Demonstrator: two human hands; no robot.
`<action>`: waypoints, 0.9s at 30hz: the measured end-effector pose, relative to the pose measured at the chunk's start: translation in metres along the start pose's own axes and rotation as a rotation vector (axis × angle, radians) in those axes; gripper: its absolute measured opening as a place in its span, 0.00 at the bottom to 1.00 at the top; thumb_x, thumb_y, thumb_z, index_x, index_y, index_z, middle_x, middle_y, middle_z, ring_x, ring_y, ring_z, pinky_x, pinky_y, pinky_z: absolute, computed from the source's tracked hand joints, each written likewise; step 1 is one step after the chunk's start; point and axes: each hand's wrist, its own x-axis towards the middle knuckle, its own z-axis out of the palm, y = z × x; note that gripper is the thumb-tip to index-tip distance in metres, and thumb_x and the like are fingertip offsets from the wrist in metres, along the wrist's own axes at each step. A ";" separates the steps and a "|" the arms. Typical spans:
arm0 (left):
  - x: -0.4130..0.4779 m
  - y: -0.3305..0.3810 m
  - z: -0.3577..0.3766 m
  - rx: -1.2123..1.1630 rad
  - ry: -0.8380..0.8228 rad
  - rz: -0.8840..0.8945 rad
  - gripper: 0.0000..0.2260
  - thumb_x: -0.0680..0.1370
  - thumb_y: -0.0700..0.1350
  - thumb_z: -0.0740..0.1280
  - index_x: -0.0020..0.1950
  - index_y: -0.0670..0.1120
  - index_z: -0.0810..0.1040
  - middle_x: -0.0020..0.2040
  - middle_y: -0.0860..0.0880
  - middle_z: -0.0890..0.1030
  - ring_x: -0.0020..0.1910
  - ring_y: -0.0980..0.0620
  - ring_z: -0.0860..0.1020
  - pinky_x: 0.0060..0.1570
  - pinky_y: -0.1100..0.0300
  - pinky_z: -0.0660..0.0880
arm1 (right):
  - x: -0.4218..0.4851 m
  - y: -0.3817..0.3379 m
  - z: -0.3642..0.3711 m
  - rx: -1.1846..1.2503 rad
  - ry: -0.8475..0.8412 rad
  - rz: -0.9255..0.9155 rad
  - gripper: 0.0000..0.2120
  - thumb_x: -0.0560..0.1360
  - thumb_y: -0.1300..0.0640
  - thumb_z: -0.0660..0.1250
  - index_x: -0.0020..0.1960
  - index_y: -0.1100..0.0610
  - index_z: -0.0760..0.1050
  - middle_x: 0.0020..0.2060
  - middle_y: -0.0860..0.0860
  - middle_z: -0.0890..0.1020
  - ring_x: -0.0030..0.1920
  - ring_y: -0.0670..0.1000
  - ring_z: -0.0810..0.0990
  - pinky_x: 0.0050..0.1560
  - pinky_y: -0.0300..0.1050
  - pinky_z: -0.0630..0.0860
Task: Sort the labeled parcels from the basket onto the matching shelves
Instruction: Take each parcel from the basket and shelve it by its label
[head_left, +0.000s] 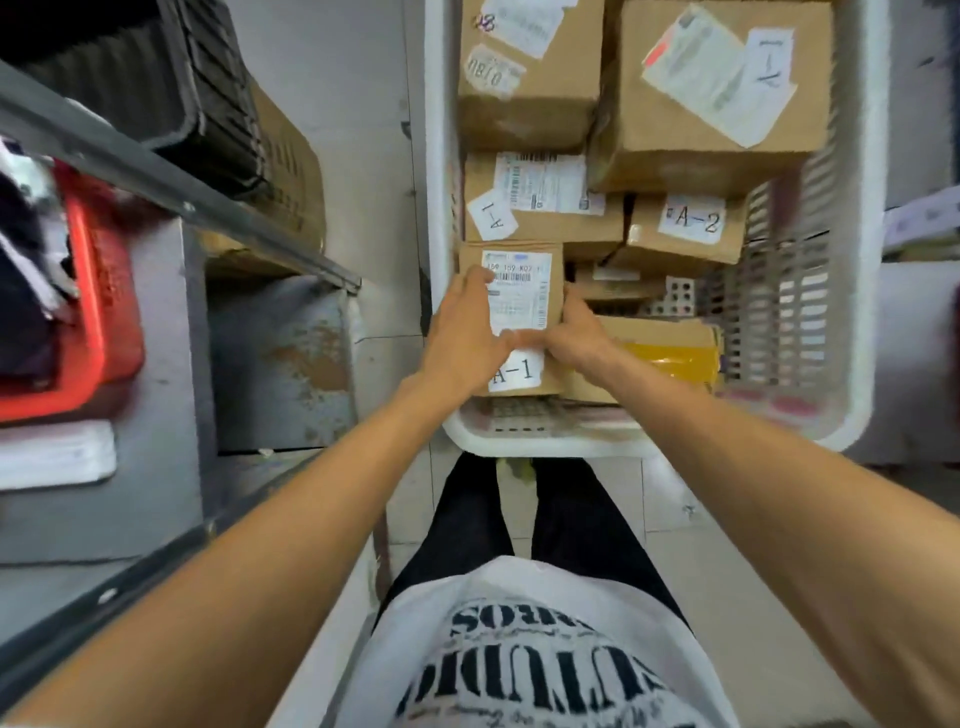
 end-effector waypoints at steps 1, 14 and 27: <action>0.001 0.000 -0.001 -0.002 0.011 0.007 0.26 0.72 0.42 0.71 0.68 0.42 0.65 0.63 0.44 0.71 0.61 0.47 0.73 0.61 0.51 0.72 | 0.009 0.011 -0.005 0.036 -0.025 -0.024 0.62 0.44 0.40 0.84 0.72 0.55 0.62 0.60 0.47 0.80 0.60 0.47 0.79 0.62 0.53 0.76; 0.016 0.056 -0.051 -0.014 0.047 0.181 0.19 0.72 0.38 0.68 0.62 0.45 0.70 0.56 0.49 0.74 0.53 0.51 0.75 0.55 0.50 0.76 | -0.072 -0.058 -0.056 0.078 0.211 -0.027 0.28 0.64 0.67 0.77 0.60 0.56 0.70 0.57 0.50 0.81 0.55 0.49 0.80 0.52 0.48 0.80; -0.023 0.199 -0.093 0.395 -0.039 0.491 0.21 0.74 0.44 0.70 0.65 0.45 0.70 0.60 0.45 0.76 0.56 0.45 0.77 0.54 0.48 0.76 | -0.231 -0.105 -0.137 0.169 0.680 -0.347 0.36 0.67 0.68 0.75 0.68 0.55 0.62 0.57 0.49 0.79 0.57 0.49 0.79 0.59 0.52 0.77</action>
